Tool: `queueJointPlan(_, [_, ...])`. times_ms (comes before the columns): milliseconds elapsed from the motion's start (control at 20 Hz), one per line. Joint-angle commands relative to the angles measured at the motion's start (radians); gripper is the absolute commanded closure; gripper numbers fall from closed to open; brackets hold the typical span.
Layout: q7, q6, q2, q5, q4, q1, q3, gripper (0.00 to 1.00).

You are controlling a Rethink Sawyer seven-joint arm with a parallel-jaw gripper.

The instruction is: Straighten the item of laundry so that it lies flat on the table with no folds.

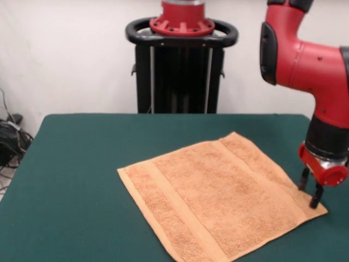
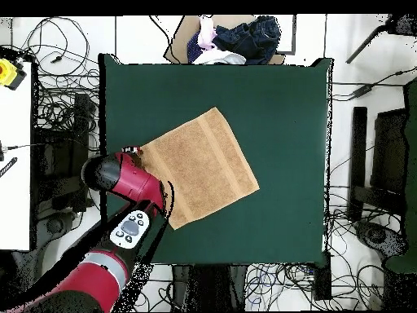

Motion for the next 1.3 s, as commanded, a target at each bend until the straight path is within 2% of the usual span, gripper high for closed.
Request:
queueJointPlan(50, [0.35, -0.017, 0.016, 0.107, -0.053, -0.002, 0.021, 0.0])
queueJointPlan(200, [0.288, -0.059, -0.038, 0.103, 0.009, -0.043, 0.072, 0.0])
queueJointPlan(550, [0.093, -0.14, -0.274, 0.032, 0.295, -0.194, 0.192, 0.0])
queueJointPlan(900, [0.031, -0.052, -0.459, -0.026, 0.455, -0.231, 0.174, 0.0])
queueJointPlan(1150, [0.031, -0.041, -0.496, -0.075, 0.492, -0.245, 0.177, 0.0])
queueJointPlan(1300, [0.028, -0.088, -0.465, -0.102, 0.493, -0.272, 0.218, 0.0])
